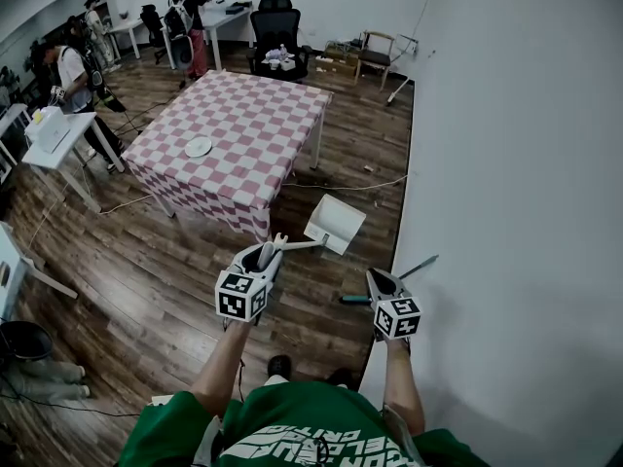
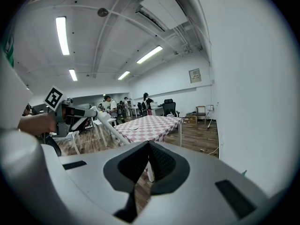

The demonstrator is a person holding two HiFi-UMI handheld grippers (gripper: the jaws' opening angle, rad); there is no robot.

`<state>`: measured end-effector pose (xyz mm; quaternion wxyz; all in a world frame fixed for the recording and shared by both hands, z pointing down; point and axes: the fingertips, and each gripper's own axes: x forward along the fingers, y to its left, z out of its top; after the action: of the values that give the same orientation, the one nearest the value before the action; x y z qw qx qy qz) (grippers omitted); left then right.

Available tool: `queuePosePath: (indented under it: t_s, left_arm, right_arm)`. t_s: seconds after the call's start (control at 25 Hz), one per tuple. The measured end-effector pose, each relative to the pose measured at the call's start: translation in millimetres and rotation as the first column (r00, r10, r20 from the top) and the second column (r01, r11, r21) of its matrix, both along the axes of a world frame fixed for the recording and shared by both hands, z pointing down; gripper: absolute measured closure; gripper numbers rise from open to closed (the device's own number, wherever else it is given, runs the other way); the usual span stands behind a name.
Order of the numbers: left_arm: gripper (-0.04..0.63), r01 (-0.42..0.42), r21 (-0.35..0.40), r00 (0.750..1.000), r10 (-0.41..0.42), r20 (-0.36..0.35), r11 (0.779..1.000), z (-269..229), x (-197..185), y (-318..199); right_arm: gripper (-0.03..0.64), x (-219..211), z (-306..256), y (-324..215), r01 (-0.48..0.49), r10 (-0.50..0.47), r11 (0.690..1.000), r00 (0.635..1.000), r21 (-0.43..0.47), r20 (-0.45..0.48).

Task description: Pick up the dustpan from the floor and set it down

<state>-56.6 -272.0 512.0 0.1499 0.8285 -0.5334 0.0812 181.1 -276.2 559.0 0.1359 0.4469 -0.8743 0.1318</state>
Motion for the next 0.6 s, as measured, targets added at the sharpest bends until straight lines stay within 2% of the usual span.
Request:
queuePosePath:
  t_s: [0.6]
  left_arm:
    - [0.472, -0.010, -0.010, 1.000, 0.010, -0.010, 1.000, 5.2, 1.5, -0.6]
  right_arm:
    - [0.609, -0.2, 3.5, -1.2, 0.001, -0.001, 1.000, 1.000, -0.003, -0.005]
